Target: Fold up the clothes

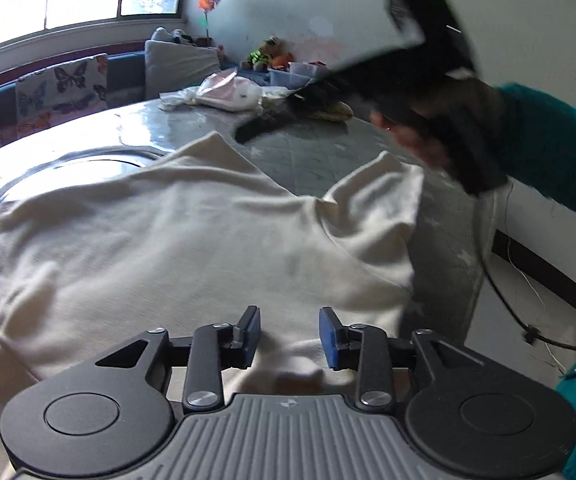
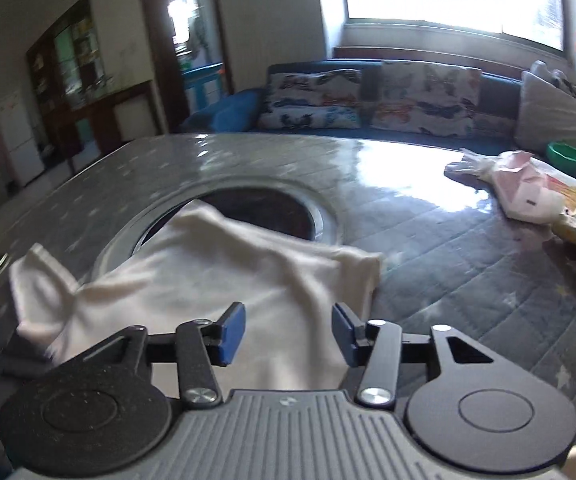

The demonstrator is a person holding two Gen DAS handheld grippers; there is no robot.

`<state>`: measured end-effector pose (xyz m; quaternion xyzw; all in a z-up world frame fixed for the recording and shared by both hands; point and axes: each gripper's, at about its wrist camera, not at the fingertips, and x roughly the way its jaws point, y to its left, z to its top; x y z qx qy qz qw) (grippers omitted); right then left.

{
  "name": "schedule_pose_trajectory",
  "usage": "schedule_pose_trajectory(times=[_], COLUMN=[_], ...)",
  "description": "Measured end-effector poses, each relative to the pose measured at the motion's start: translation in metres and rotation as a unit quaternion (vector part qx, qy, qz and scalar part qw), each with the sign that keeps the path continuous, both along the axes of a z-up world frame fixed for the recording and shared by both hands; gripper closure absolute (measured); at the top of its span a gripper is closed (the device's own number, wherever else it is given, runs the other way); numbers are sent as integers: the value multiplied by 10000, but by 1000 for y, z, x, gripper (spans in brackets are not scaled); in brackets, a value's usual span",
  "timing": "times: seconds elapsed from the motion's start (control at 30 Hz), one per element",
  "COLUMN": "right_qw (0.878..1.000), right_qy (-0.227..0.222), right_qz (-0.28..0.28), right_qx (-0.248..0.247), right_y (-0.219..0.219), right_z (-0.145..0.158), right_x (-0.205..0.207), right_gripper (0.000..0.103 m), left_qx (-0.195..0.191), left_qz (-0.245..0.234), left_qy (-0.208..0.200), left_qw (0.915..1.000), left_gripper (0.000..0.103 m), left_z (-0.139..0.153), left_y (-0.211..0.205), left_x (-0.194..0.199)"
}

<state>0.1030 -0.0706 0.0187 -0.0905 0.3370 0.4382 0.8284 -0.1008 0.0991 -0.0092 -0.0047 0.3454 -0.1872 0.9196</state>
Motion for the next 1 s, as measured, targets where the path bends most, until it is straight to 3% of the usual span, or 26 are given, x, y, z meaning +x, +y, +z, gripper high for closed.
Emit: schedule_pose_trajectory(times=[0.07,0.2,0.33,0.47,0.57,0.63,0.73,0.8,0.93,1.0], right_qw=[9998,9959,9917,9816,9700,9659,9629,9652,9798,9874], right_qy=[110,797,1207,1711,2100,2200,2225,2062,1199,880], right_qz=[-165,-387,-347,-294,-338,-441,-556,-520,-554,-715], right_qx=[48,194,266,790,1179,1290,1422,1520,1504,1103], right_y=[3,11,19,19,20,22,23,22,23,28], right_z=[-3,-24,-44,-54,-61,-64,-64,-57,-37,-39], right_x=[19,71,91,107,121,127,132,130,122,123], right_gripper=[44,43,43,43,46,60,84,92,95,94], left_qx=[-15,-142,-159,-189,-204,-206,-207,-225,-210,-197], left_qz=[-16,29,14,-9,-26,-31,-34,-36,-81,-81], left_qy=[0,50,39,44,42,31,19,19,4,-4], left_qw=[10000,9999,9999,9998,9998,9998,9998,9997,9997,9998], left_gripper=[63,60,58,55,53,51,50,49,46,45], left_z=[-1,-1,0,0,-1,-1,-2,-2,-3,-3], left_y=[-1,2,1,1,0,-1,-1,0,-2,-3], left_x=[-2,0,-1,-1,-1,-1,-1,-1,-2,-2])
